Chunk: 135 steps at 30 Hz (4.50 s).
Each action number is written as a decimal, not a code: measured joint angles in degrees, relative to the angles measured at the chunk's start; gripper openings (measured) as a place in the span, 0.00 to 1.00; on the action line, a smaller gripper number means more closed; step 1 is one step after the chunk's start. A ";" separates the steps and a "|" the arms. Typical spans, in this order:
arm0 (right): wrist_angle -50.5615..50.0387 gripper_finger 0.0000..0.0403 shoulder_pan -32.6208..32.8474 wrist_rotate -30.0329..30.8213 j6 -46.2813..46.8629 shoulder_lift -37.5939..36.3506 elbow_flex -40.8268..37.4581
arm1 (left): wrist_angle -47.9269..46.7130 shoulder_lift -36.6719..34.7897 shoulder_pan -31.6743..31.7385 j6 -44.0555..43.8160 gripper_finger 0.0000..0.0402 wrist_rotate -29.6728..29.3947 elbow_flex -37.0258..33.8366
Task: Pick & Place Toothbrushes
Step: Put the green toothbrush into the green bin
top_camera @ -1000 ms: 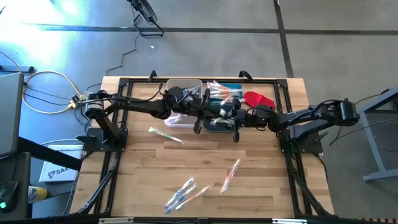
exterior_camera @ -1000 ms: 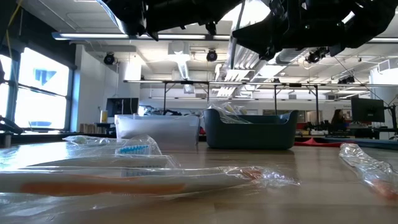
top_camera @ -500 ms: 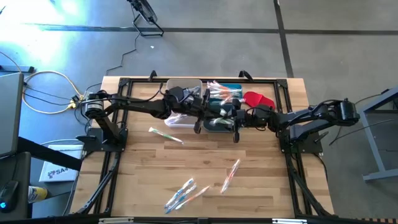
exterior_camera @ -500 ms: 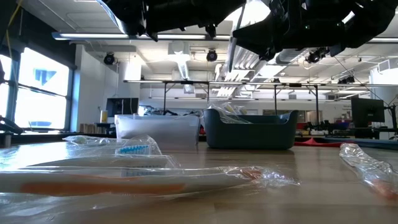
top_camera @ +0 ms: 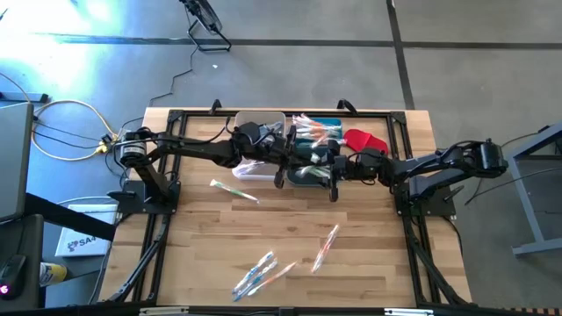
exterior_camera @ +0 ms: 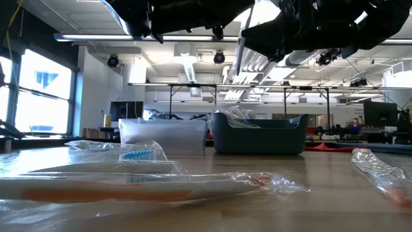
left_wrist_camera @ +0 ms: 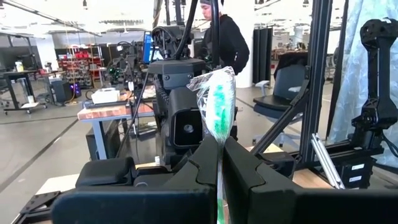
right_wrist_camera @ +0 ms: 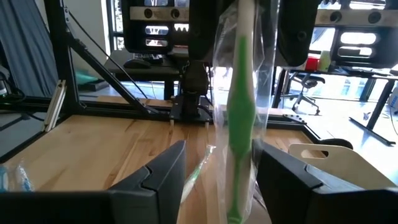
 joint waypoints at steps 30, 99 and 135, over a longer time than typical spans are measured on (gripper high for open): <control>0.02 0.44 0.00 0.00 0.02 0.00 0.00 | 4.93 2.67 -0.31 -1.55 0.00 -1.90 0.02; -0.26 0.08 -0.02 4.53 -0.39 0.00 0.00 | 2.48 2.67 -0.31 -2.78 0.33 -5.88 0.02; -4.78 0.08 0.02 12.01 -1.27 0.00 -0.02 | -21.31 -3.69 0.46 5.91 0.34 -6.03 -0.16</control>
